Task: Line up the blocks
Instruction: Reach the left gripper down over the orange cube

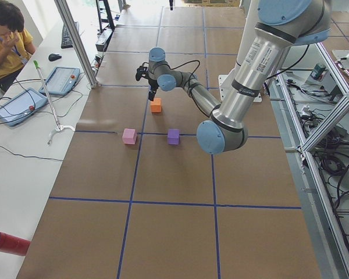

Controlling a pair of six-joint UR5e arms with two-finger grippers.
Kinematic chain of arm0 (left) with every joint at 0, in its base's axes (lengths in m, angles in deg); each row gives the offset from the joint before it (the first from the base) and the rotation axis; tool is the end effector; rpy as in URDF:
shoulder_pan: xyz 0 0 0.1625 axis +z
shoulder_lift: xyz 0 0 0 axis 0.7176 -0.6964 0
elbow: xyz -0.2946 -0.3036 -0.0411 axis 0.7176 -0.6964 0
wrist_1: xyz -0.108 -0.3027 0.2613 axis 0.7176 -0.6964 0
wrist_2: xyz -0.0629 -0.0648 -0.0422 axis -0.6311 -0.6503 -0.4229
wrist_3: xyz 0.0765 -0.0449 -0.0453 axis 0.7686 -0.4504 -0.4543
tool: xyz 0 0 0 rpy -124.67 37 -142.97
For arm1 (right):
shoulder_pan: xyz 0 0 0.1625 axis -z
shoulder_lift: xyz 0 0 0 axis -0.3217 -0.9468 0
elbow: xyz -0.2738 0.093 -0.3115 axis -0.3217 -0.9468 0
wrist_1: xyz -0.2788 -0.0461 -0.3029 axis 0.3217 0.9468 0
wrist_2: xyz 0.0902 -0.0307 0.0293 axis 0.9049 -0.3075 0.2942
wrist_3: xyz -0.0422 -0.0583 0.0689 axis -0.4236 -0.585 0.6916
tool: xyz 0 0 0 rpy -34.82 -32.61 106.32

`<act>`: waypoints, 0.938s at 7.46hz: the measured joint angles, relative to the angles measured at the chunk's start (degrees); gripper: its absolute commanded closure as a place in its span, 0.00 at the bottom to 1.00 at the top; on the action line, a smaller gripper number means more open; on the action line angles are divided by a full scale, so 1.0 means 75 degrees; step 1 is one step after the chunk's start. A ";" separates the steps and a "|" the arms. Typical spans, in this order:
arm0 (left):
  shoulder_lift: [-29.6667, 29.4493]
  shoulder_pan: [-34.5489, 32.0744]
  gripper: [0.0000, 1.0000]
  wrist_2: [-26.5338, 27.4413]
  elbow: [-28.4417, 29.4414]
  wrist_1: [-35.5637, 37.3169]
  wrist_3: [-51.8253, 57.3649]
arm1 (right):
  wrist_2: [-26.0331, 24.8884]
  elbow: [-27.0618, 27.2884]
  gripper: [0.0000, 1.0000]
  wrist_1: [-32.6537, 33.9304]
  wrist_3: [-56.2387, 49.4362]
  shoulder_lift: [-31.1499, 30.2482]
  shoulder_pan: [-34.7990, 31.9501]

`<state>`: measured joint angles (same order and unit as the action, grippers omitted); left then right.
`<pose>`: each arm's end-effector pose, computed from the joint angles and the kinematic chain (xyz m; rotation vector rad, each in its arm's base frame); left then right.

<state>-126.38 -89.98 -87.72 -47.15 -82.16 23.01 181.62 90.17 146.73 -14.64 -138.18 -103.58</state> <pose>0.4200 -0.5282 0.2795 0.2202 0.9510 0.1029 0.0184 -0.4902 0.6360 -0.0178 -0.7908 -0.0513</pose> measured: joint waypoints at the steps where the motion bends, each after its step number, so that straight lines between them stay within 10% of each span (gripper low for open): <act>1: -0.0298 0.0070 0.00 -0.0131 0.0372 0.0247 -0.0364 | 0.0000 0.0000 0.00 -0.0001 0.0000 0.0000 0.0000; 7: -0.0972 0.0333 0.00 -0.0027 0.1317 0.1199 -0.1251 | 0.0000 0.0000 0.00 0.0002 0.0000 0.0000 0.0000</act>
<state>-133.67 -87.48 -87.93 -37.28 -73.17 13.63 181.62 90.17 146.75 -14.64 -138.18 -103.58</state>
